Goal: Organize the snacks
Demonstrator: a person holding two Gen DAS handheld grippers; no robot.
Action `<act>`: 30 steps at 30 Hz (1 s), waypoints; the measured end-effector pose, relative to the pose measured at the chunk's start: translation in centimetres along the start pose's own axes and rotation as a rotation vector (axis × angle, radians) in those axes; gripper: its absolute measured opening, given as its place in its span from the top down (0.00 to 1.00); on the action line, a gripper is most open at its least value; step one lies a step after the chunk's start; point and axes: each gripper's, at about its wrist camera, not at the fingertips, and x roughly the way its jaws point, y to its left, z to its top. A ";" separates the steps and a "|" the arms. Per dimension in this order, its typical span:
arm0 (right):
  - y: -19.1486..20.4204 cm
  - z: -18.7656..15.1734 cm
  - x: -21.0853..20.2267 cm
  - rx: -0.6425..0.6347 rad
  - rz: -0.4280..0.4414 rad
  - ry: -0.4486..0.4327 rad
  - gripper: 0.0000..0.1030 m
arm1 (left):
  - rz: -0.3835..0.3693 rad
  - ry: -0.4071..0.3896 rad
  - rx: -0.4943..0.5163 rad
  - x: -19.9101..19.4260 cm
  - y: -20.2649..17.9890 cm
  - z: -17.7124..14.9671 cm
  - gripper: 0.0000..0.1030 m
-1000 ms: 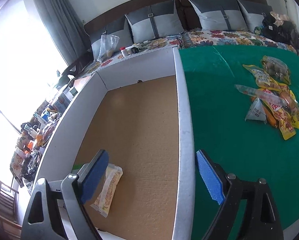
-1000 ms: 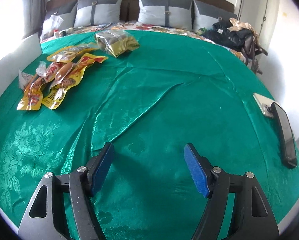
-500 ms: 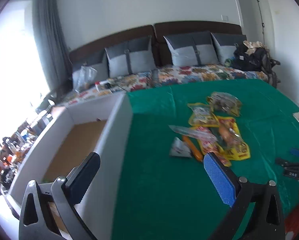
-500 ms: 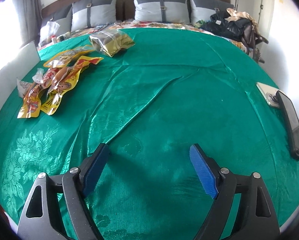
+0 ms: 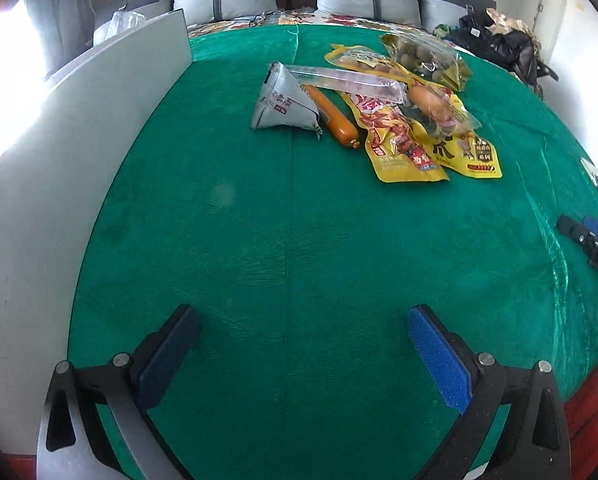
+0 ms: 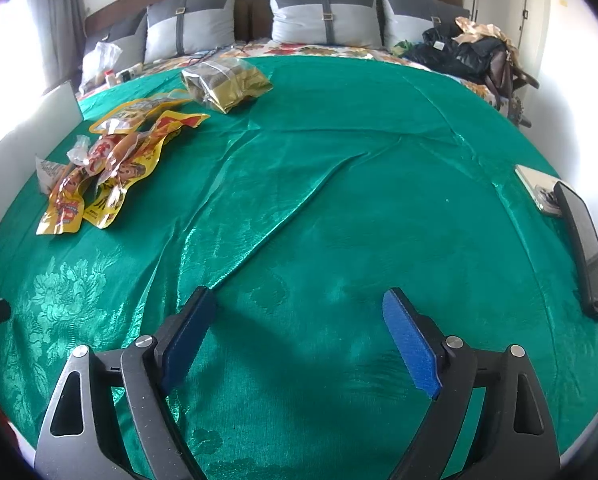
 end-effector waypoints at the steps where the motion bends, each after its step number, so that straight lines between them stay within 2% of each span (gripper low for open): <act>1: 0.0 0.0 0.0 0.000 0.000 0.000 0.14 | -0.007 0.000 0.000 0.0 0.1 0.1 0.00; 8: 0.0 0.0 0.0 0.001 0.001 0.000 0.14 | -0.013 -0.027 0.010 0.0 0.5 0.1 0.00; 12: 0.0 0.0 0.0 0.001 0.002 0.000 0.13 | -0.016 0.006 0.013 0.3 0.7 1.0 0.00; 15: 0.0 0.0 0.0 0.001 0.002 0.000 0.13 | -0.041 0.027 -0.020 0.8 1.4 2.4 0.00; 21: 0.0 0.0 0.0 0.001 0.003 0.000 0.12 | -0.072 0.000 -0.119 1.4 3.6 6.8 0.00; 30: 0.5 0.0 0.1 -0.004 0.008 0.003 0.11 | -0.032 -0.047 -0.058 4.0 3.5 12.8 0.03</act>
